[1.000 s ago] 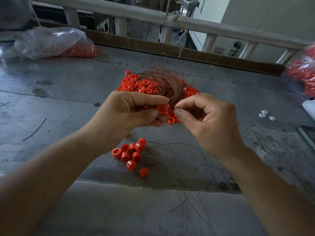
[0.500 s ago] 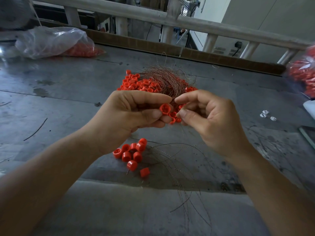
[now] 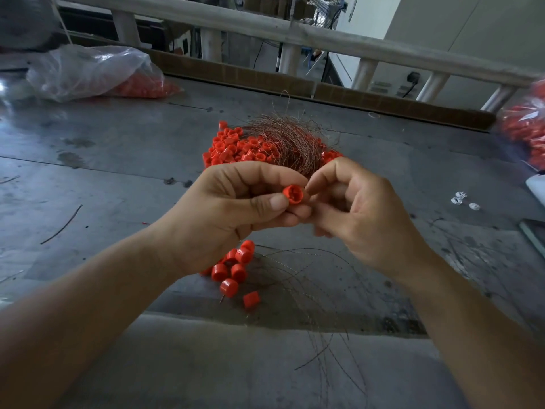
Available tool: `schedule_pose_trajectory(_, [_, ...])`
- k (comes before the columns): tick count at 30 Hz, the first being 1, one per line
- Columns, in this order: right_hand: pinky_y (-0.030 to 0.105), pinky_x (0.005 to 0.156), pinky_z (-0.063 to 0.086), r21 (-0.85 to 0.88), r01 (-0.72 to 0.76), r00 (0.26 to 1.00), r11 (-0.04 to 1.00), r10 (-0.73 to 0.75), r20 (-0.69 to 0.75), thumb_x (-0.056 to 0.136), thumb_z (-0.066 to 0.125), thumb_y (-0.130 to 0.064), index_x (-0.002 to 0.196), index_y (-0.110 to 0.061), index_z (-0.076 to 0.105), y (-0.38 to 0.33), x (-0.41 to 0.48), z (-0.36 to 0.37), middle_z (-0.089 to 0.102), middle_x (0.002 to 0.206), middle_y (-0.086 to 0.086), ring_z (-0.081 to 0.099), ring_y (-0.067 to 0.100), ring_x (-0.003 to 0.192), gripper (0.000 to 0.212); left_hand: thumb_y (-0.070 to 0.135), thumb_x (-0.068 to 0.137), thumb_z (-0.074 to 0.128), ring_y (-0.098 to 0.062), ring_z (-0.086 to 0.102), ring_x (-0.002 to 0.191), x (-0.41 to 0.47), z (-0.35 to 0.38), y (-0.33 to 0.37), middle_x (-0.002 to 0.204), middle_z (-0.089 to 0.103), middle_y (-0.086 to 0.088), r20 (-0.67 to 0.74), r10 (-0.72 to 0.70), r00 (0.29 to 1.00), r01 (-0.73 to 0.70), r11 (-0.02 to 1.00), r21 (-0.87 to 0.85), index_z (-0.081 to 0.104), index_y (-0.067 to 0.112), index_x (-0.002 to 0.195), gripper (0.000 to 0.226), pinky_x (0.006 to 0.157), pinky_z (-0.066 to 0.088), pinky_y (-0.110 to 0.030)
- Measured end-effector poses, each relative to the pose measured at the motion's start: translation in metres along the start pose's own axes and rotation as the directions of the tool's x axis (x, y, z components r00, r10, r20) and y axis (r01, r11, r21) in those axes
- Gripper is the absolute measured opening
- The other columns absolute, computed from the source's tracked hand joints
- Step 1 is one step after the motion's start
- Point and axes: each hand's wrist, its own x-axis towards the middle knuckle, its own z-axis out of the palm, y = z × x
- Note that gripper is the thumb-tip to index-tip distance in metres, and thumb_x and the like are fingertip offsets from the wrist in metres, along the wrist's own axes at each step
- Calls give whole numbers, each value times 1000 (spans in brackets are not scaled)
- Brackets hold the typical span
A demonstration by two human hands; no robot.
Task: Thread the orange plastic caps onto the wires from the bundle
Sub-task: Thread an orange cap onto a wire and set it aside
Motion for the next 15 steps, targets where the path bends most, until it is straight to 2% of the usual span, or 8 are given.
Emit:
schedule_pose_trajectory(1, [12,45,41,-8,-2,1000,1000,2,-28,77,64,-26,74,-22,55,0,2,-4,63,55,-8,55,1,46,10,10,66,64,-15,70,77,0,-1,0,78,72,-6,-14,2,1000,-2,1000,1,75,12,85,21,67,54,-18])
schedule_pose_trajectory(4, [6,42,34,-88,-46,982,995,29,-184,74,58,-39,68,-19,58,7,8,-23,60,48,-10,50,-2,38,22,2,69,58,-15,70,76,1,-3,1,77,72,-6,-57,-6,998,6,1000,-7,75,11,82,23,65,54,-18])
schedule_pose_trajectory(7, [11,43,39,-224,-168,961,960,109,-254,81,63,-34,65,-21,59,23,15,-41,61,48,-11,51,0,39,20,1,70,61,-16,70,76,0,-3,-1,77,72,-7,-62,-34,997,34,999,8,75,10,83,21,66,54,-18])
schedule_pose_trajectory(10, [20,57,47,-392,-231,953,891,126,-275,83,66,-27,66,-23,61,43,17,-49,62,57,-8,57,7,52,18,10,65,65,-16,70,79,0,-2,-5,79,72,-6,-28,-65,997,66,997,30,75,13,85,22,68,54,-19])
schedule_pose_trajectory(13, [12,55,40,-514,-241,962,823,132,-241,81,68,-21,67,-26,61,55,18,-48,59,61,-14,53,0,57,16,12,65,65,-15,70,80,0,-1,-7,81,73,-5,-7,-77,997,77,996,41,75,15,86,23,69,54,-19])
schedule_pose_trajectory(15, [11,56,36,-566,-265,958,781,144,-250,80,68,-17,73,-25,65,62,20,-50,56,63,-18,51,-4,60,11,13,65,65,-15,70,81,0,-2,-7,82,73,-4,5,-79,997,79,996,37,75,16,86,23,70,54,-19])
